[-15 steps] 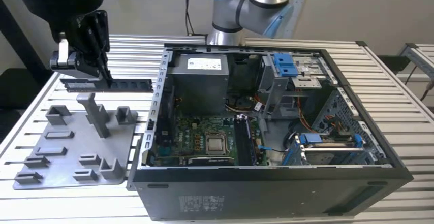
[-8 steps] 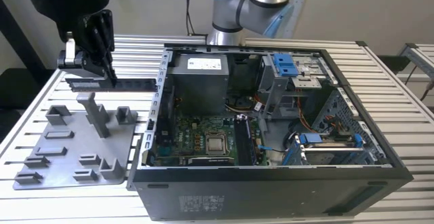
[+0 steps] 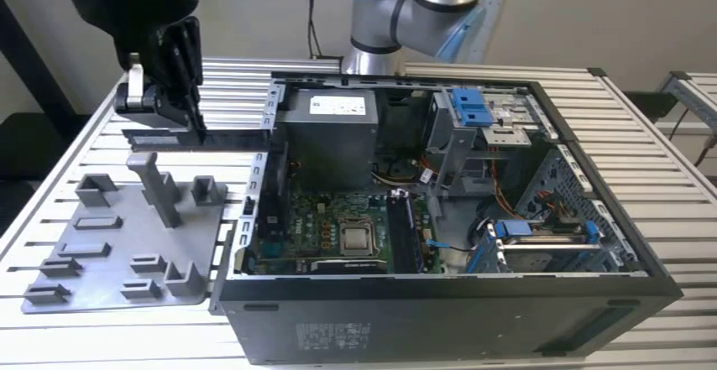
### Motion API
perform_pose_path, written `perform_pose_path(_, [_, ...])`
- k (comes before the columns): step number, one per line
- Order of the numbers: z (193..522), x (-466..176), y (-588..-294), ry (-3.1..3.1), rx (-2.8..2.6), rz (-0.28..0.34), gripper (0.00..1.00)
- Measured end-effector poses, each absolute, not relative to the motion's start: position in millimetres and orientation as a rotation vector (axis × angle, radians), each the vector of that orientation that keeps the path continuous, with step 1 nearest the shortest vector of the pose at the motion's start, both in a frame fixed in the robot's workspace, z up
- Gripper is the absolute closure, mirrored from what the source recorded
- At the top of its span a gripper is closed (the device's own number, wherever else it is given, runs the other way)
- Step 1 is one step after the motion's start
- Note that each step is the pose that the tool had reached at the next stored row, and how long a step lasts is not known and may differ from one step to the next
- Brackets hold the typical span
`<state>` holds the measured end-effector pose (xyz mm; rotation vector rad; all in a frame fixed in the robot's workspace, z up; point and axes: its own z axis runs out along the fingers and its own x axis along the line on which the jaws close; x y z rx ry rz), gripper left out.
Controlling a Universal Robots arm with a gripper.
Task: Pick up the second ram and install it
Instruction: 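Pick up the second ram and move it above second insertion slot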
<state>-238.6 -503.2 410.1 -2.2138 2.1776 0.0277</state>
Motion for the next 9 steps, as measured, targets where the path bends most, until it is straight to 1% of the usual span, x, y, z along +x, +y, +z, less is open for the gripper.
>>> perform_pose_path(9, [410, -222, -503, 2.178, -2.214, 0.028, 0.86])
